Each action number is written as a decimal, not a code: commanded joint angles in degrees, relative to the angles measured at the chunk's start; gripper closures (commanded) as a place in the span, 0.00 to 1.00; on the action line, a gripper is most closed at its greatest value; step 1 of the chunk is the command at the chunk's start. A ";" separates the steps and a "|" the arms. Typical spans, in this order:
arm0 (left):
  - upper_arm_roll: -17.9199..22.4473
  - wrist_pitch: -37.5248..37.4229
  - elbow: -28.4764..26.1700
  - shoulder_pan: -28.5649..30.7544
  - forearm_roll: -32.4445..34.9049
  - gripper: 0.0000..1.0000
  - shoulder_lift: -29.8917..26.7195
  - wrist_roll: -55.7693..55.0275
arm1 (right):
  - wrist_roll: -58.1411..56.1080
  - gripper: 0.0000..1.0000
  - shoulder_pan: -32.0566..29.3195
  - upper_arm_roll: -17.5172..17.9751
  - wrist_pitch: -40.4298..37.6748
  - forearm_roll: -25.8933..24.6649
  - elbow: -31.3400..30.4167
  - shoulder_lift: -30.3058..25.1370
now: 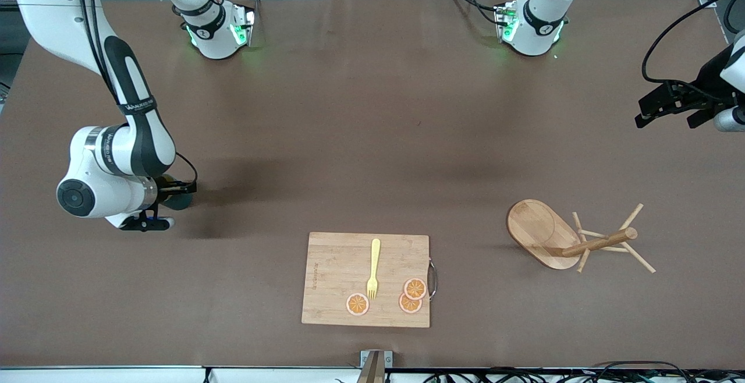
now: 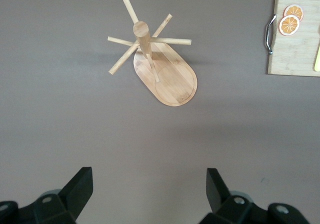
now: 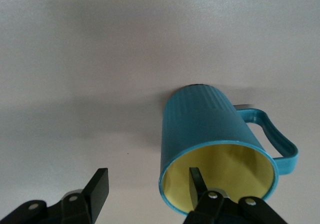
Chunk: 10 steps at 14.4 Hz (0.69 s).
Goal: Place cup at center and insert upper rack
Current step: 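Reach the right gripper down to the teal mug and grasp its rim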
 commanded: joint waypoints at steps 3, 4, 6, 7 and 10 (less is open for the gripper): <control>-0.14 -0.44 0.41 0.04 -0.33 0.00 0.25 0.30 | -0.45 0.92 -0.47 0.18 0.50 0.20 -2.22 -1.95; -0.14 -0.44 0.41 0.13 -0.33 0.00 0.25 0.30 | -0.45 0.97 -0.47 0.18 0.85 0.20 -2.22 -1.86; -0.14 -0.44 0.41 0.13 -0.33 0.00 0.34 0.30 | -0.45 1.00 -0.64 0.10 2.25 0.20 -2.14 -1.69; -0.14 -0.44 0.41 0.13 -0.33 0.00 0.34 0.39 | -0.45 1.00 -0.64 0.09 2.43 0.20 -2.05 -1.69; -0.14 -0.44 0.41 0.13 -0.33 0.00 0.34 0.30 | 0.17 1.00 1.54 0.27 0.95 0.20 0.31 -1.86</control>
